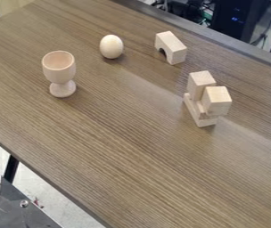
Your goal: Move the cube to the top of the arch
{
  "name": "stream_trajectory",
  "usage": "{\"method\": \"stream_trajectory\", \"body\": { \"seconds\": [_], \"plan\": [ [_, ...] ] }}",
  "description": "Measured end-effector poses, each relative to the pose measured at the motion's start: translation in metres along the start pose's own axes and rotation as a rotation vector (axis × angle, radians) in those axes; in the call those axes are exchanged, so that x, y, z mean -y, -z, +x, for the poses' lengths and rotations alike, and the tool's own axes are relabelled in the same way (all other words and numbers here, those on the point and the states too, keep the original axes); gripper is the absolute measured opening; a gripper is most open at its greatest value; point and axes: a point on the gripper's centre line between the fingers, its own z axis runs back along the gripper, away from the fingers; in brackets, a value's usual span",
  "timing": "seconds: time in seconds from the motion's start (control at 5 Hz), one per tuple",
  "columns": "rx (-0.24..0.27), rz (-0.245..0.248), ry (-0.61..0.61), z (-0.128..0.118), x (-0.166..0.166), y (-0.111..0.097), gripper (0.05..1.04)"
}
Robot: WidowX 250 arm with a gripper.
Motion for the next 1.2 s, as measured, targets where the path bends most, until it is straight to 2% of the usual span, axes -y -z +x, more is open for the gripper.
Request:
{"method": "stream_trajectory", "body": {
  "seconds": [0.2,0.4,0.6,1.2],
  "plan": [
    [-0.037,0.032,-0.004,-0.003,-0.005,0.018,0.999],
    [-0.084,0.034,-0.008,-0.024,-0.013,0.031,0.999],
    [-0.067,-0.018,0.039,-0.046,-0.006,0.017,0.999],
    [-0.058,-0.013,0.147,-0.08,0.009,0.023,0.999]
  ]
}}
